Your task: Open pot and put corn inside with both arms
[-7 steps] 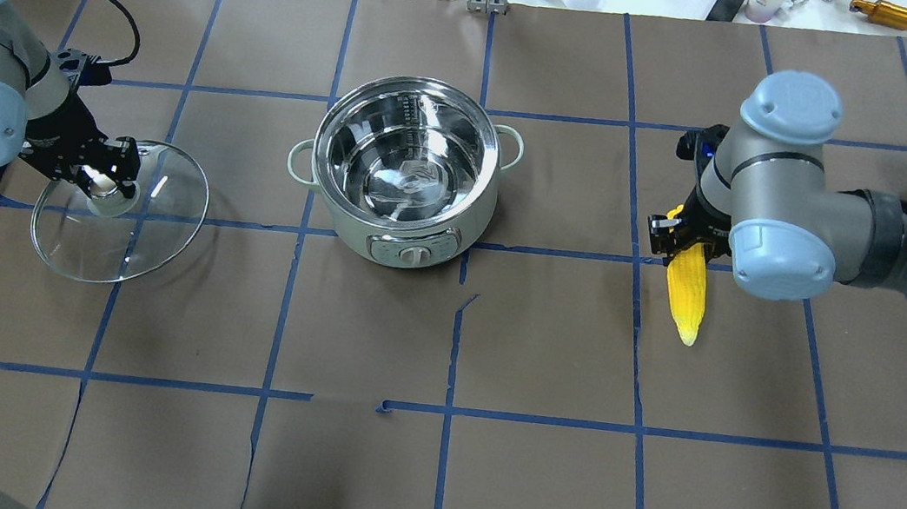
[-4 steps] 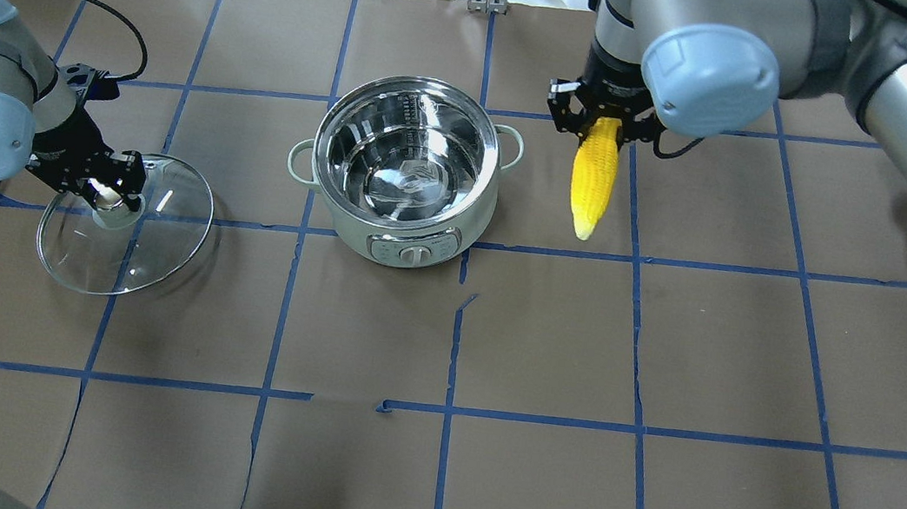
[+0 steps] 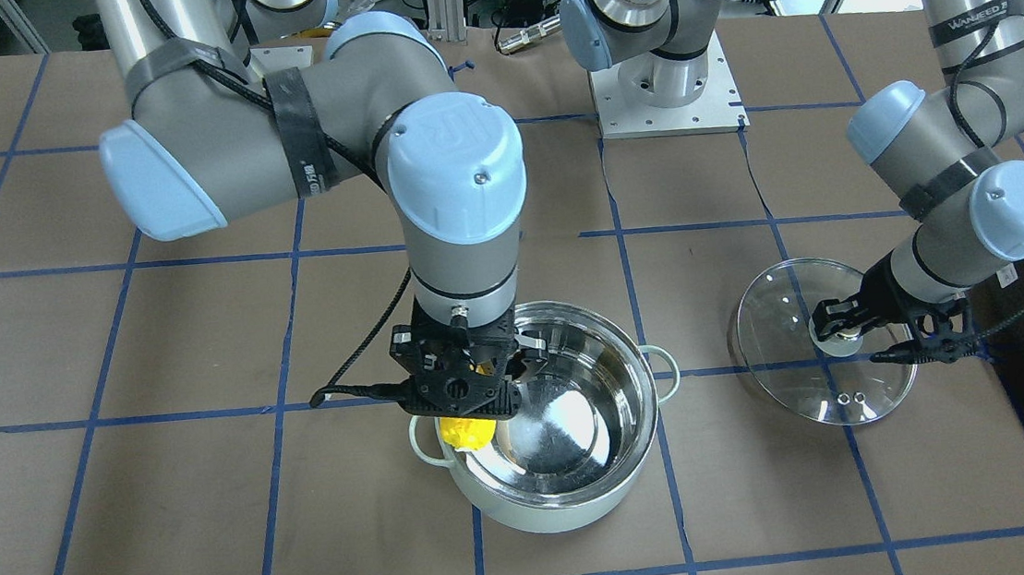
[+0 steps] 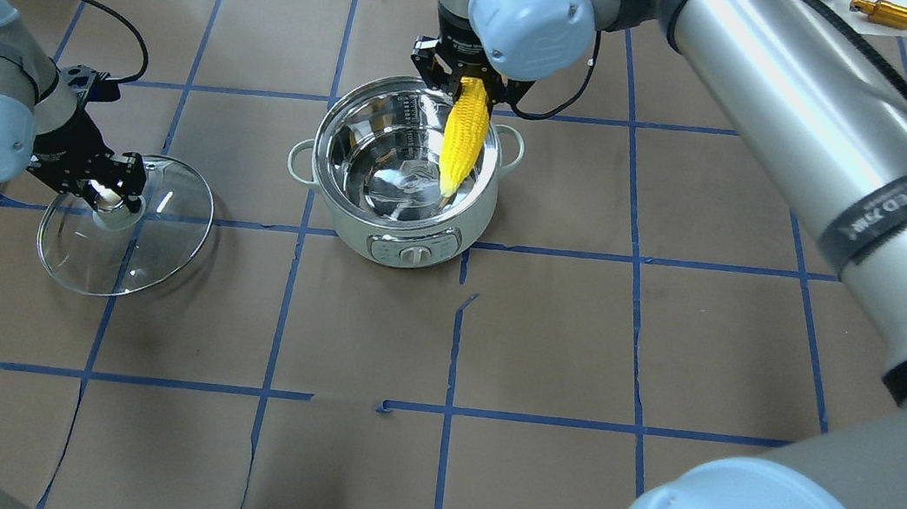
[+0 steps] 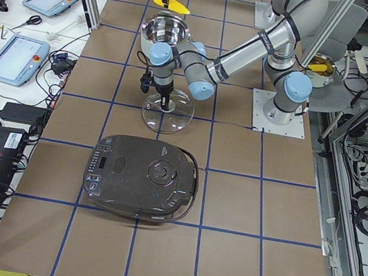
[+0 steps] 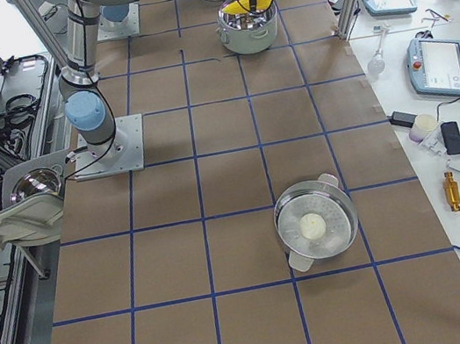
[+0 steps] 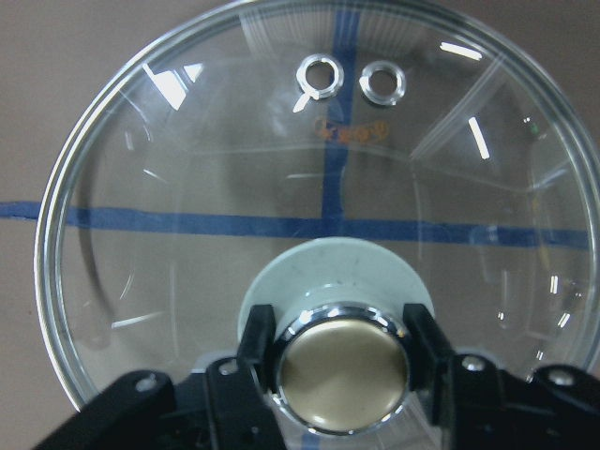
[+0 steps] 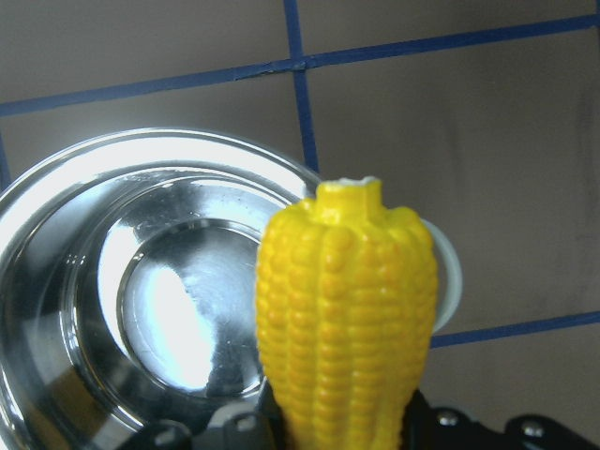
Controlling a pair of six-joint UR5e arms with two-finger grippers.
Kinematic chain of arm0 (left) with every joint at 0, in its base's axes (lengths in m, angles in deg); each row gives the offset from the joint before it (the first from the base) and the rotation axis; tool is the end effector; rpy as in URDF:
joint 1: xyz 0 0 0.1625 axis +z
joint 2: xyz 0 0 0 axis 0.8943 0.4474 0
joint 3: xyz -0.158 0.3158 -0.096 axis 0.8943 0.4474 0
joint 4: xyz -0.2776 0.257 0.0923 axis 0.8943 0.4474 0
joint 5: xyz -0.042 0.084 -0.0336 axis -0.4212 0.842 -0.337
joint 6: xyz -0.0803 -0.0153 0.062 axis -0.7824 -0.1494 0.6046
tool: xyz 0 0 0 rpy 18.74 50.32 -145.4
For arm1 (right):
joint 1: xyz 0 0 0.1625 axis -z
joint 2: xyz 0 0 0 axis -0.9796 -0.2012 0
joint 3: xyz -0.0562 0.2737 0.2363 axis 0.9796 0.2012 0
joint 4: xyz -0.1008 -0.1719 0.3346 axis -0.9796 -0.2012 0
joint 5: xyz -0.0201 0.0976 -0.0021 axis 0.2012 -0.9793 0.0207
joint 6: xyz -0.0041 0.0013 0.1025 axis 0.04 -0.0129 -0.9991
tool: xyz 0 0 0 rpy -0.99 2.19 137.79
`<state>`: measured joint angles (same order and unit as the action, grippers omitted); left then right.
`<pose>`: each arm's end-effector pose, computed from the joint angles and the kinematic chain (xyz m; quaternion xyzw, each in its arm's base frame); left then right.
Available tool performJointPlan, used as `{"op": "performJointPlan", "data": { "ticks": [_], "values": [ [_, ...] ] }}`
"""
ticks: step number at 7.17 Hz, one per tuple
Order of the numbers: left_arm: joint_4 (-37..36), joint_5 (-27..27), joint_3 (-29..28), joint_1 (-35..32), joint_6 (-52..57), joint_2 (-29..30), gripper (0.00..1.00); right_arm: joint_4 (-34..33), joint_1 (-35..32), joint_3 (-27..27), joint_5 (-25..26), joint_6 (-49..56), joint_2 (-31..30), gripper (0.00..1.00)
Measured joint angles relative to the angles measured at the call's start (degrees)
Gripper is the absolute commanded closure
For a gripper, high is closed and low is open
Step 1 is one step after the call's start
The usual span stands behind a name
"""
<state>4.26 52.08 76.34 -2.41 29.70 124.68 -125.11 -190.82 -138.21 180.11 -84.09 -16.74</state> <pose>0.0900 -0.5172 0.1826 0.0390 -0.9979 -0.0518 0.0017 0.3738 -0.5664 0.3227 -0.0687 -0.9972 0.0278 0.0077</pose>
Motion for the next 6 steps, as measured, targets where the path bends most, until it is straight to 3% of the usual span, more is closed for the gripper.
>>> {"op": "performJointPlan", "data": {
  "ticks": [2, 3, 4, 5, 6],
  "values": [
    [-0.05, 0.37, 0.03, 0.00, 0.06, 0.27, 0.22, -2.47, -2.15, 1.75, -0.03, -1.65, 4.00, 1.00],
    [-0.13, 0.42, 0.06, 0.00, 0.06, 0.46, 0.11, -4.21, -2.52, 1.88, -0.09, -1.82, 5.48, 1.00],
    [-0.16, 0.28, 0.07, 0.00, 0.03, 0.61, 0.07, -5.38, -2.67, 1.84, -0.26, -1.68, 6.29, 1.00],
    [-0.12, 0.12, -0.03, -0.04, -0.01, 0.39, 0.07, -5.83, -2.94, 1.67, -0.59, -1.37, 6.72, 0.72],
    [0.16, 0.12, -0.21, -0.39, -0.14, -0.26, 0.04, -5.90, -3.56, 1.39, -0.82, -1.39, 7.05, 0.50]
  ]
}}
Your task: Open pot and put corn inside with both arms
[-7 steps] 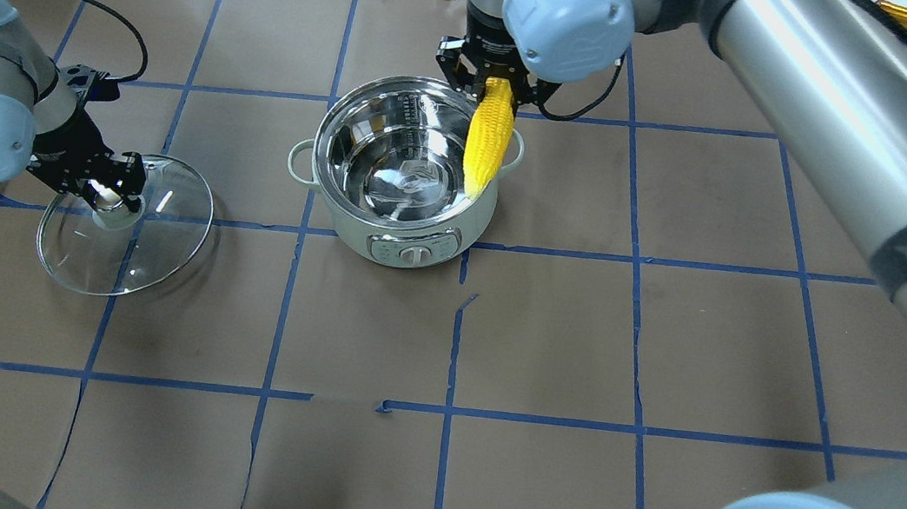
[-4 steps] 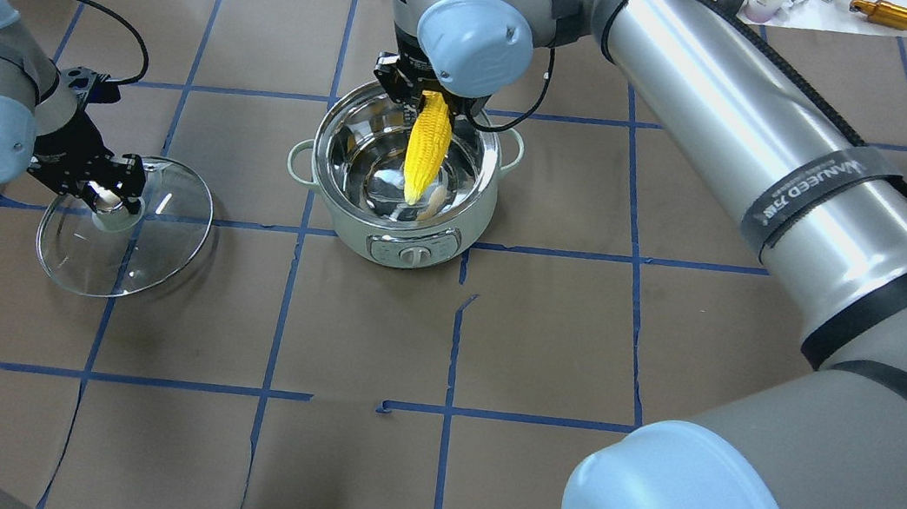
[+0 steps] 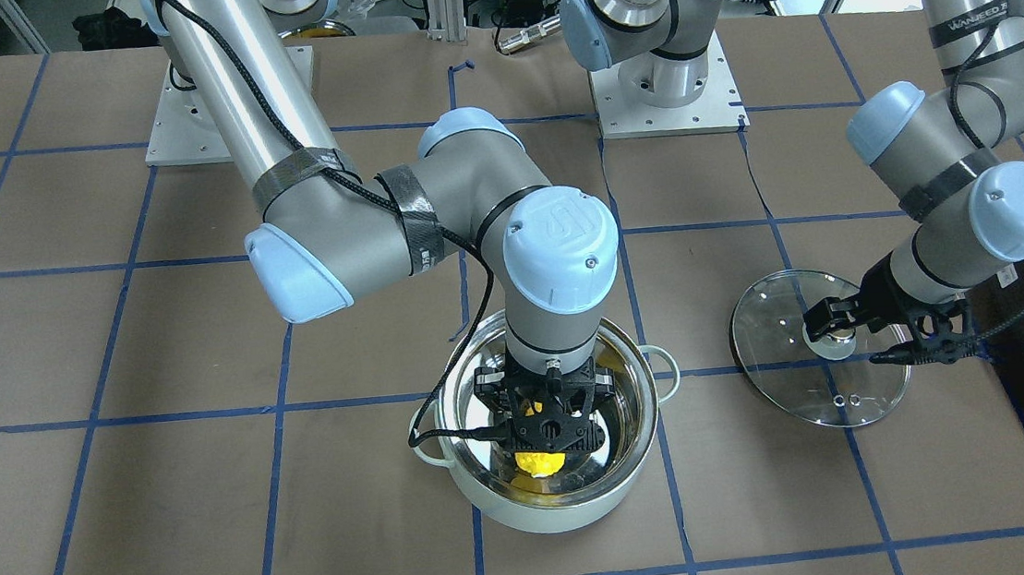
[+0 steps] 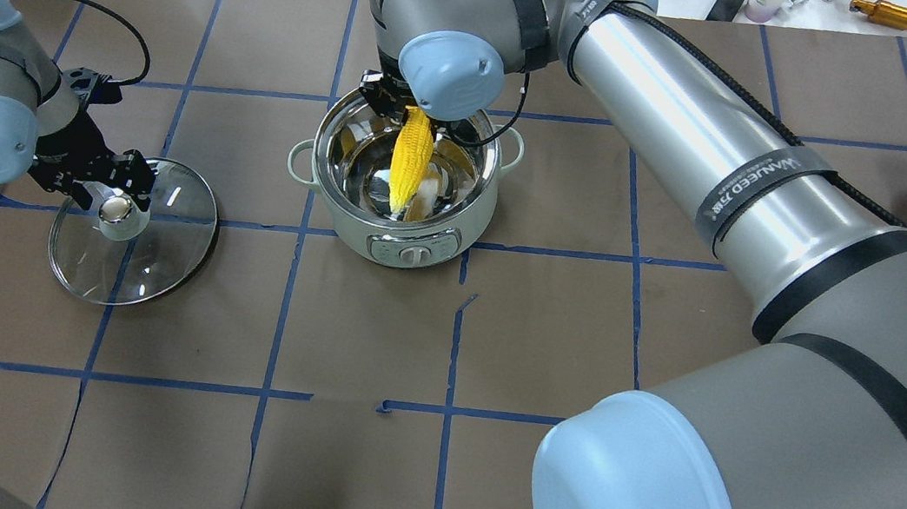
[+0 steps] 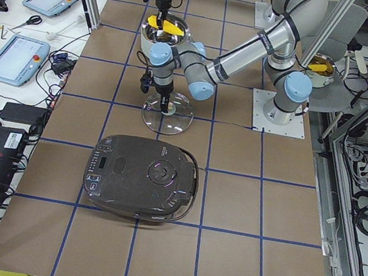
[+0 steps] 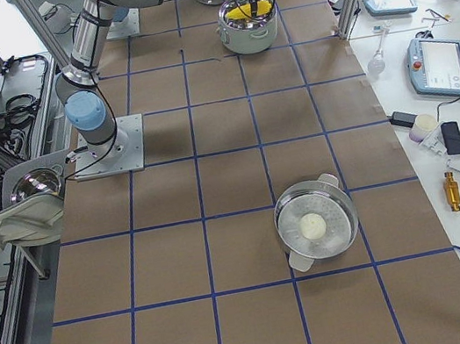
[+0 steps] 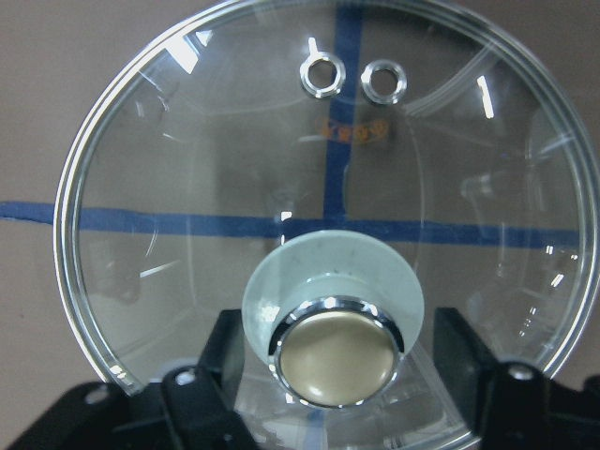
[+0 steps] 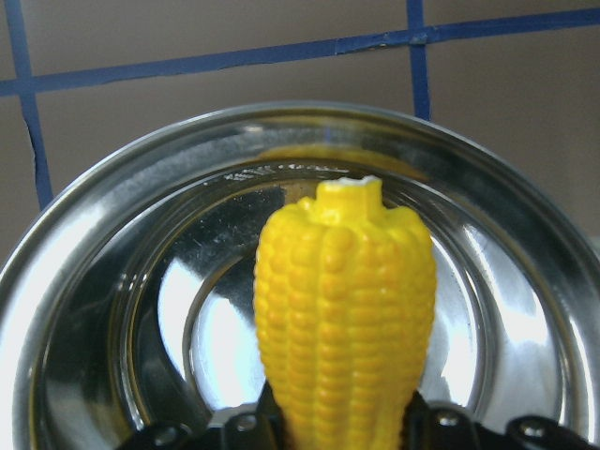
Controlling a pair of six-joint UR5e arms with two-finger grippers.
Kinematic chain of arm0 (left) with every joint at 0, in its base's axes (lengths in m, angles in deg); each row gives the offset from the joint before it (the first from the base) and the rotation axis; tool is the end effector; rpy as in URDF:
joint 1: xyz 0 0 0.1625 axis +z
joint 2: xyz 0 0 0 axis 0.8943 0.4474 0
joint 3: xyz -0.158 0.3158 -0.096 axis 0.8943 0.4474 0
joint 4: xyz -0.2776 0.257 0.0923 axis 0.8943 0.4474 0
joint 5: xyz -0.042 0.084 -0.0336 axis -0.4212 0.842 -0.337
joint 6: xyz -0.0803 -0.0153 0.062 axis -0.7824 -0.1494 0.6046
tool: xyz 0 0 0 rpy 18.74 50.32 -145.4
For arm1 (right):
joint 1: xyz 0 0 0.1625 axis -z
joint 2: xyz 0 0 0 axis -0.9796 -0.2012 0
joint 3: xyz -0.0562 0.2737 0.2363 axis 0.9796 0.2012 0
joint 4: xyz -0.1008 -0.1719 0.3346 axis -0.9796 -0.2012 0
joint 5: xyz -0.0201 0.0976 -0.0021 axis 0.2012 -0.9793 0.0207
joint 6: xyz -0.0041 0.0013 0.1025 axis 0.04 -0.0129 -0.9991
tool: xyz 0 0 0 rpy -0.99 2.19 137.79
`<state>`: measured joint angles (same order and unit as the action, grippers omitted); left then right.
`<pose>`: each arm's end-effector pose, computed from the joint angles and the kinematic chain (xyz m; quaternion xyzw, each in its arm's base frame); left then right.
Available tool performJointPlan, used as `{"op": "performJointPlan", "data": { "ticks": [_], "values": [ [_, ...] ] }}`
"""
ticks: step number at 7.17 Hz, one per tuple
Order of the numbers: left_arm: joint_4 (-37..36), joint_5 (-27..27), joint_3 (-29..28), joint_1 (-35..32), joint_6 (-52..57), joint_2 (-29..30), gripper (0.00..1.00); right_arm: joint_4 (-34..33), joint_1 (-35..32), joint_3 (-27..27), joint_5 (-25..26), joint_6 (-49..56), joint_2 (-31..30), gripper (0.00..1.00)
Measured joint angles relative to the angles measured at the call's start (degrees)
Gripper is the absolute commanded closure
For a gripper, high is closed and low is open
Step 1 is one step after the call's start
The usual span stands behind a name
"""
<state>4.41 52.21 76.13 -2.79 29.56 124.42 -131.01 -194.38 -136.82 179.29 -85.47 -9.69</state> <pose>0.0871 -0.5184 0.1861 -0.0369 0.9981 0.0497 0.0006 0.4227 -0.5684 0.2608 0.0496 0.9984 -0.0264 0.0008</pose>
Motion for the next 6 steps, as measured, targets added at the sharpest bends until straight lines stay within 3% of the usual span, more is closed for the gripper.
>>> {"op": "performJointPlan", "data": {
  "ticks": [1, 2, 6],
  "values": [
    [0.41, 0.00, -0.17, -0.72, -0.29, -0.99, 0.04, 0.02, -0.61, -0.48, -0.12, -0.16, 0.06, 0.17],
    [1.50, -0.05, -0.50, -1.85, -0.86, -2.61, 0.04, 0.05, -0.98, -1.31, -0.19, -0.29, -0.04, 0.00],
    [18.65, -1.63, -9.05, -8.49, -5.91, -11.06, 0.03, 0.14, -1.19, -2.11, -0.22, -0.37, -1.96, 0.00]
  ]
}}
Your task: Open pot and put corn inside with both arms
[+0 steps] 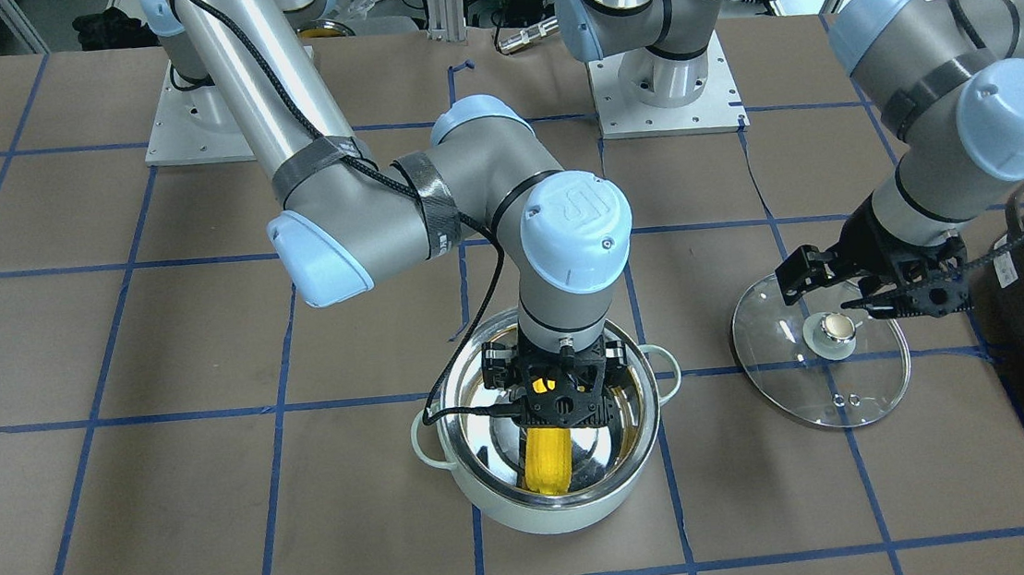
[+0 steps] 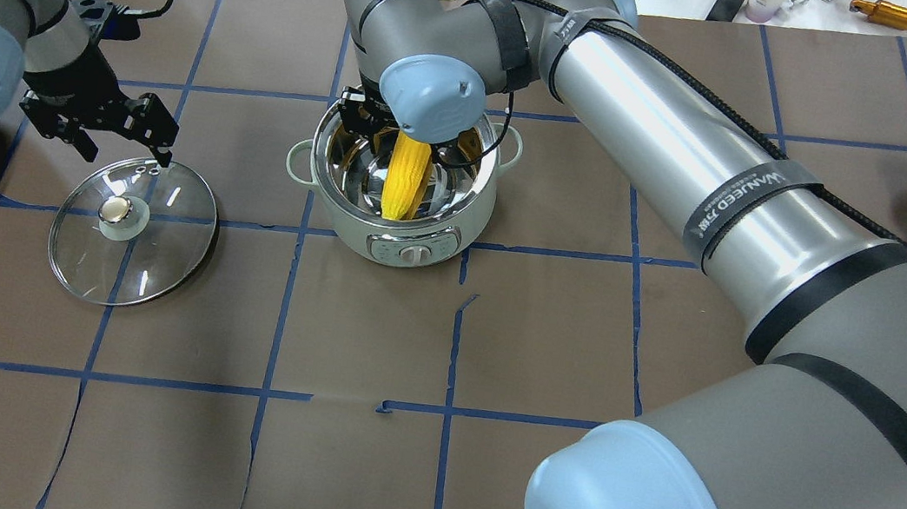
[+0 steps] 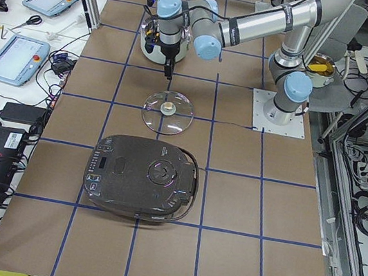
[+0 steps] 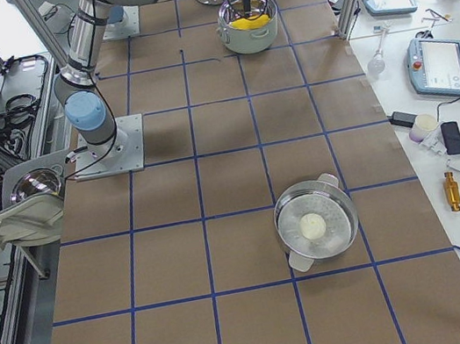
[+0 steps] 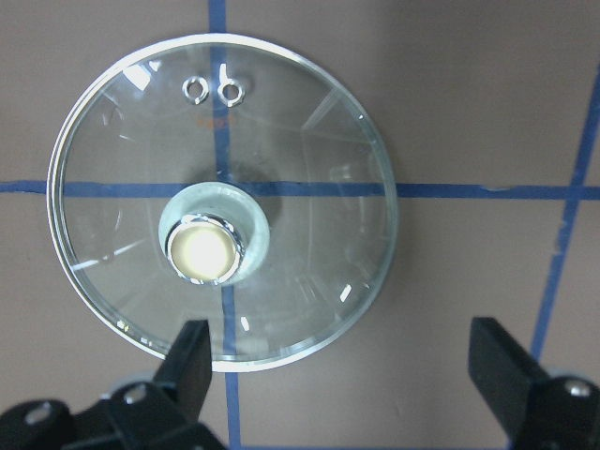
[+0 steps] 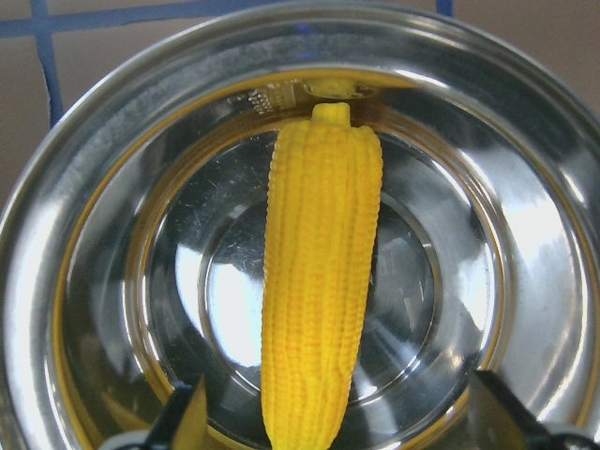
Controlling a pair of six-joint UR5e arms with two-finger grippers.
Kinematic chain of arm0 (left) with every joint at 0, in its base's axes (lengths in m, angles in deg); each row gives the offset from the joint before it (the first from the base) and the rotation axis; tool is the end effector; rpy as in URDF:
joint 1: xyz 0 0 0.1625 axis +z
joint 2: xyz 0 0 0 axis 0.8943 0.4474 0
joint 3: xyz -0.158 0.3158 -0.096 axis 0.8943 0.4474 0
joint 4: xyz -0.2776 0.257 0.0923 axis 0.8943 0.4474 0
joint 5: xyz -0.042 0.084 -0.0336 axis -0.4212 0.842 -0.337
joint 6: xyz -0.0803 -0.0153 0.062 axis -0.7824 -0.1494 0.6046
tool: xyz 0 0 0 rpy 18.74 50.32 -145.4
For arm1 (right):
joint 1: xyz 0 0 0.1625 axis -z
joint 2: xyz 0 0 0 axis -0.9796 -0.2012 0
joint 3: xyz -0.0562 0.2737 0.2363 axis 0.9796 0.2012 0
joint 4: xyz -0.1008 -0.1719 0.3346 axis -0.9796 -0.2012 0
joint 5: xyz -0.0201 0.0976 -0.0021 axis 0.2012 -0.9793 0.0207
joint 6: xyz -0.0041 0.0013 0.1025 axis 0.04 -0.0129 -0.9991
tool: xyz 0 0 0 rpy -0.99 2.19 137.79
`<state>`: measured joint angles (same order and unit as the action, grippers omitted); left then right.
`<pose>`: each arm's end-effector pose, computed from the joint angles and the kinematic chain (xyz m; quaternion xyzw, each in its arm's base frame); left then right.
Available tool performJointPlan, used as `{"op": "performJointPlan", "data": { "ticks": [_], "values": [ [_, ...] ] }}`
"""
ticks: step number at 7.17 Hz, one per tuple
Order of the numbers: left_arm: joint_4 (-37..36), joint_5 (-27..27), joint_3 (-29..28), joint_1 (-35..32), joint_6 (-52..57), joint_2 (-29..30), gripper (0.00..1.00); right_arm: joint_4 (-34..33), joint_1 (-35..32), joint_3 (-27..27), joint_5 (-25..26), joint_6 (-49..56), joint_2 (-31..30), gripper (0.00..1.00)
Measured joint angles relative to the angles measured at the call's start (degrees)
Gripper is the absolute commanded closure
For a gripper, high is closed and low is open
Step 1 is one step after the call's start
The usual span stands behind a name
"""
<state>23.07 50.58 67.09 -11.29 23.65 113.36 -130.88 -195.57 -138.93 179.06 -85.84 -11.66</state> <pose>0.0036 -0.5152 0.3206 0.0151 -0.9993 -0.0335 0.0038 0.4300 -0.5501 0.2673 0.0424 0.9988 -0.0234 0.0017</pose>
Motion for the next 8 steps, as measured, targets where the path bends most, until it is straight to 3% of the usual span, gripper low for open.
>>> {"op": "performJointPlan", "data": {
  "ticks": [2, 4, 8],
  "values": [
    [9.31, -1.71, -5.64, -2.35, -3.15, -4.45, 0.00, 0.47, 0.70, -0.16, 0.23, 1.55, -2.40, 0.00],
    [14.39, -1.79, -9.69, -8.67, -9.52, -7.36, 0.00, 6.54, 5.81, -2.29, 0.45, 9.97, -8.95, 0.00],
    [15.15, -0.73, -9.45, -18.65, -12.15, -11.24, 0.00, 9.36, 23.60, -17.38, 0.11, 22.21, -26.43, 0.00]
  ]
}}
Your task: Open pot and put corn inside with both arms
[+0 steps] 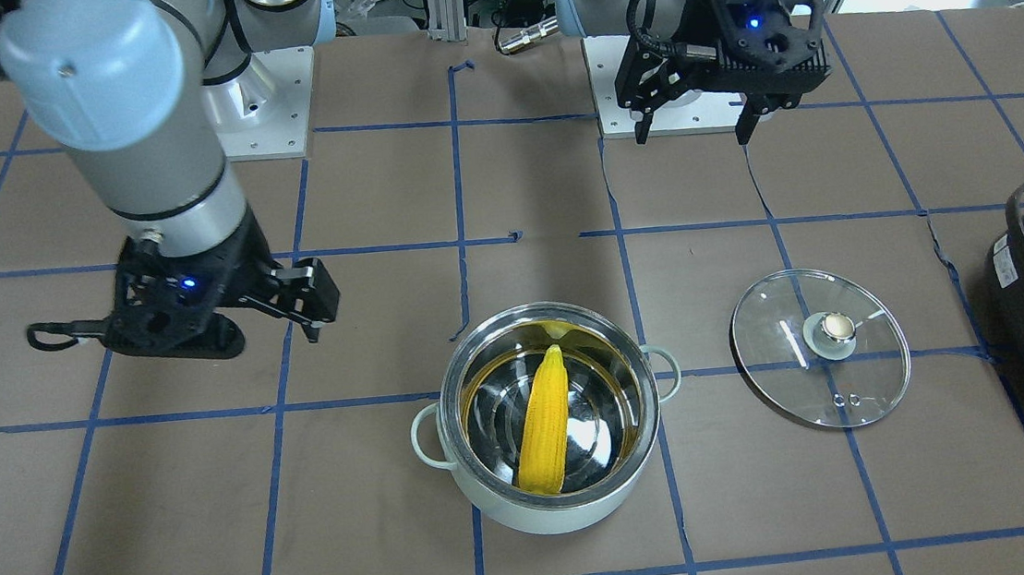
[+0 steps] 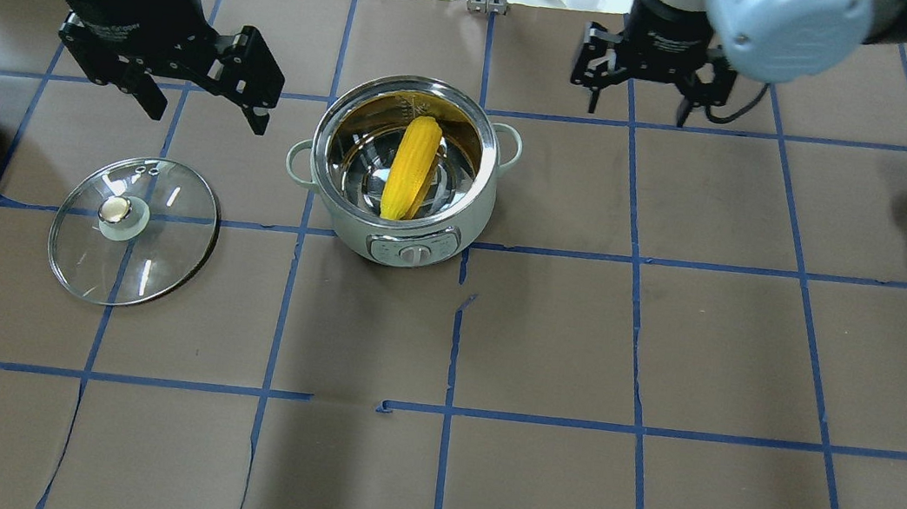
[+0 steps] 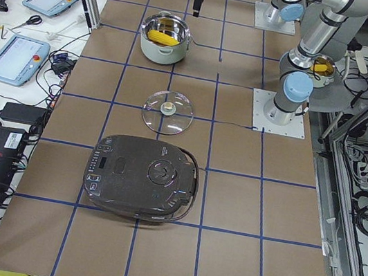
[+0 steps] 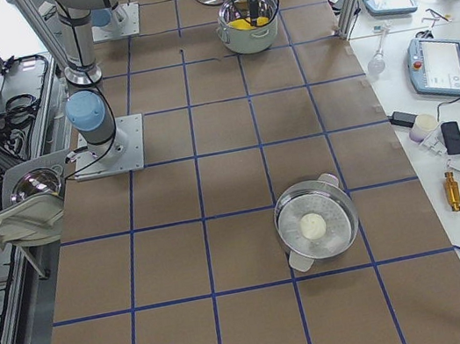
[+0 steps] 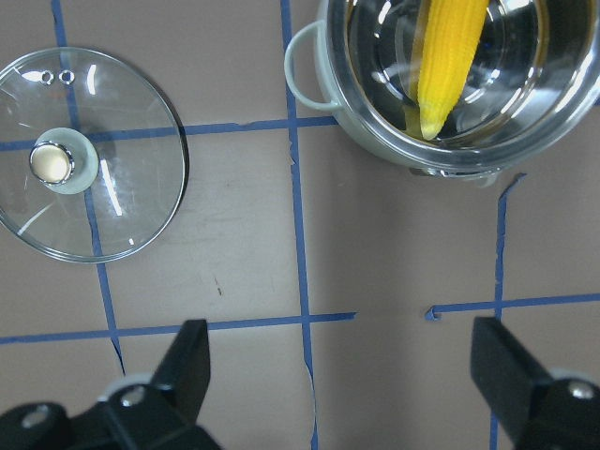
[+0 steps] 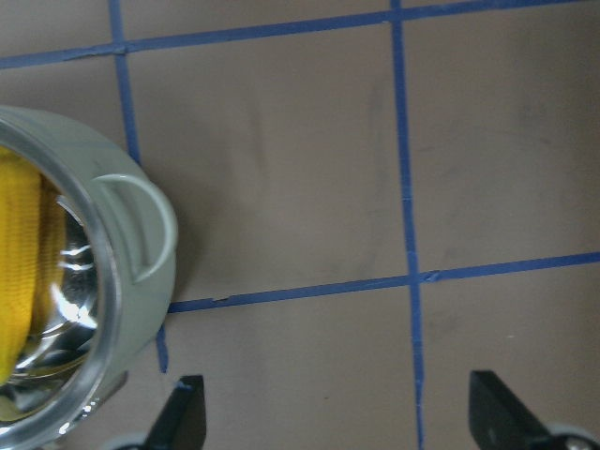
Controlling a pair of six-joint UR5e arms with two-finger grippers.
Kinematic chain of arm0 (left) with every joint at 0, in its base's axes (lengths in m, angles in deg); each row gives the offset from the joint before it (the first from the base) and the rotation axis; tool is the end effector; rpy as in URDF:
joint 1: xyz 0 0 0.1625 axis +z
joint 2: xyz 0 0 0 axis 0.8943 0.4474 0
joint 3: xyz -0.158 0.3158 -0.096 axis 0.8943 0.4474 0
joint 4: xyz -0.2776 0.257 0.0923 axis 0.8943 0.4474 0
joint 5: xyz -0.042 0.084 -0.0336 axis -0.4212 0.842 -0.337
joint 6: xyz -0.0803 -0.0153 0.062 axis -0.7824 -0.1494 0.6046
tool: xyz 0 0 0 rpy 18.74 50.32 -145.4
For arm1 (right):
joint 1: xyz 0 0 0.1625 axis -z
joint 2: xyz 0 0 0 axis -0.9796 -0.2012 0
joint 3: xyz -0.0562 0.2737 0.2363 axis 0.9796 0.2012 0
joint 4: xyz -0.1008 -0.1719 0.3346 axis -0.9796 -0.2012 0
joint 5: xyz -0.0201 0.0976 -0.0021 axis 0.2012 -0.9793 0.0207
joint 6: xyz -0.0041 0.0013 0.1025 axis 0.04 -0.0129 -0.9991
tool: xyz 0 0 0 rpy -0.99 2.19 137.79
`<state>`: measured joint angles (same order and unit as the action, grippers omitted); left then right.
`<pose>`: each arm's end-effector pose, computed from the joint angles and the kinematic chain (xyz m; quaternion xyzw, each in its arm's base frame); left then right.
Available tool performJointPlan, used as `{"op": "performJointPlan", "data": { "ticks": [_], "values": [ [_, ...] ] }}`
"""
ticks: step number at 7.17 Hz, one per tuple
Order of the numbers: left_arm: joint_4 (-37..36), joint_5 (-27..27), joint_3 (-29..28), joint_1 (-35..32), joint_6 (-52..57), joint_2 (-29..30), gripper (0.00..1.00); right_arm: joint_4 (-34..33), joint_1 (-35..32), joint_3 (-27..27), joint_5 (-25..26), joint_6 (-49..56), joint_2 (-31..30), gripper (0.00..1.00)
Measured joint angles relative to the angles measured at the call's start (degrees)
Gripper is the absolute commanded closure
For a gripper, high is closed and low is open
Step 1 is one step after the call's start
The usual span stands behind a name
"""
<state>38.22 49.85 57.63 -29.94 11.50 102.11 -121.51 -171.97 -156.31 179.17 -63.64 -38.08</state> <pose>-0.1596 -0.4386 0.4644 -0.0415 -0.9990 0.0151 0.0019 0.1647 -0.5331 0.3942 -0.0546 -0.9983 0.0195 0.0088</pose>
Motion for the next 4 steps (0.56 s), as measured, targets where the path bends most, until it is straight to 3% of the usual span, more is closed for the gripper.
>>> {"op": "performJointPlan", "data": {
  "ticks": [2, 4],
  "values": [
    [-0.16, 0.12, 0.54, -0.53, 0.17, -1.26, 0.00, 0.61, 5.00, -4.62, 0.54, 5.03, -6.04, 0.00],
    [-0.16, 0.26, 0.70, -0.59, 0.20, -1.70, 0.00, 1.69, 5.72, -7.20, 0.86, 5.74, -9.51, 0.00]
  ]
}}
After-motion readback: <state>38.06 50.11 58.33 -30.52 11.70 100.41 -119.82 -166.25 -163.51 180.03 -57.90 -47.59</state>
